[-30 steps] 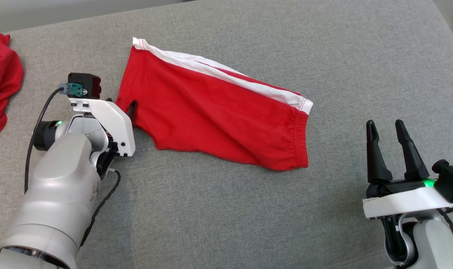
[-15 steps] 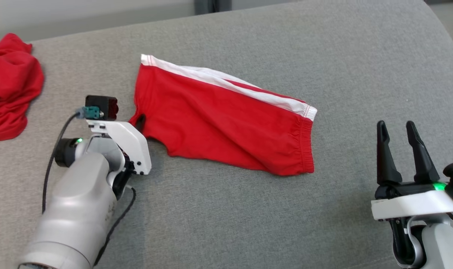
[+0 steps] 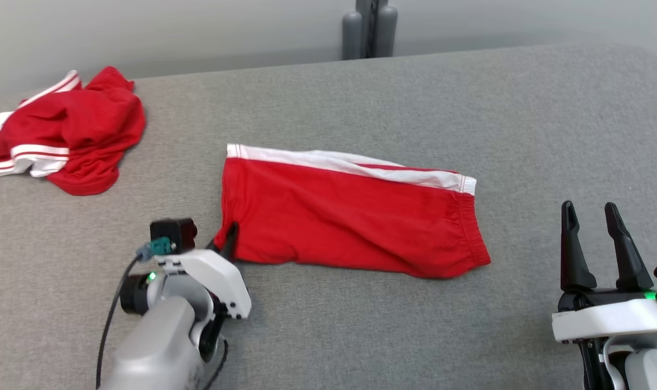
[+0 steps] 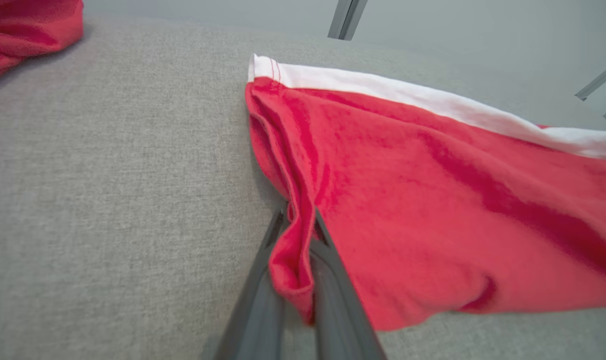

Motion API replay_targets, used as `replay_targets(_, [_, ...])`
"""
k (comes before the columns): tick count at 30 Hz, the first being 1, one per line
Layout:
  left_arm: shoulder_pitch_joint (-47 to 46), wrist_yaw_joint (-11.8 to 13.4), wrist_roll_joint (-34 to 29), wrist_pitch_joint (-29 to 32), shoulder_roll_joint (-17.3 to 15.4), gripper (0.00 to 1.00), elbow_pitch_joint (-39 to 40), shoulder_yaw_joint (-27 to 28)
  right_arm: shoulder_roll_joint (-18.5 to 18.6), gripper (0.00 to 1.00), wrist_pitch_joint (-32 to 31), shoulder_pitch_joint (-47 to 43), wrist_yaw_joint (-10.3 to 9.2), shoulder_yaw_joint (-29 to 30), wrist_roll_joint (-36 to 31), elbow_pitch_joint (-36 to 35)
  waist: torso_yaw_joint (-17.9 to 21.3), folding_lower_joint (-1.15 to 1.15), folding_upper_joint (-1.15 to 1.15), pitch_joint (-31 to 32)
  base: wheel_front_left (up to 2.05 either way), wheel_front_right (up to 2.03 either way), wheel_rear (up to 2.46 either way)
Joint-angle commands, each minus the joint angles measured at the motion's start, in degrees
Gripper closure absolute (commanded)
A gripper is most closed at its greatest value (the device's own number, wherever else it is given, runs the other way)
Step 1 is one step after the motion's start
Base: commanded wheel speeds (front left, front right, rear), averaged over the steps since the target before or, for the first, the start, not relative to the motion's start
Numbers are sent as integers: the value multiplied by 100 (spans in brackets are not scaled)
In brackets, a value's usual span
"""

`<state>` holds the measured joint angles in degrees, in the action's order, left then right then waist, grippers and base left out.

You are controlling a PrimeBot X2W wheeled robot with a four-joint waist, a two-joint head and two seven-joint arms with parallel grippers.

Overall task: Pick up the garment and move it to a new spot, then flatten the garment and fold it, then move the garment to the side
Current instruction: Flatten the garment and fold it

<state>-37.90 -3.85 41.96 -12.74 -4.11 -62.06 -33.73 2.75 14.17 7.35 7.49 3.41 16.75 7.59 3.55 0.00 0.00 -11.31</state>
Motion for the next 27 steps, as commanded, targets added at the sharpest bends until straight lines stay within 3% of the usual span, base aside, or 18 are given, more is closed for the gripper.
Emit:
replay_targets(1, [201,72,64,-48,2,100,126,39,29,0,-35,-91,1,23,-30,-46,-127,0,0,128,0,0,0])
replay_targets(17, [1642,846,267,211,-93,100,1917,33,29,0,-281,-290,1,-140,-61,-48,-283,0,0,423,0,0,0])
replay_targets(18, [1702,899,256,220,-133,85,2030,33,29,0,-297,-292,1,-151,-67,-34,-280,0,0,433,0,0,0])
replay_targets(19, [1761,945,228,205,-168,53,2138,25,29,0,-306,-295,1,-155,-87,-24,-280,0,0,444,0,0,0])
replay_targets(20, [1819,984,207,177,-200,2,2251,28,29,0,-316,-297,1,-157,-102,-20,-280,0,0,452,0,0,0])
replay_targets(27, [2108,1042,-60,-77,-511,0,3046,-32,28,0,-353,-327,1,-104,-161,44,-325,0,0,540,0,0,0])
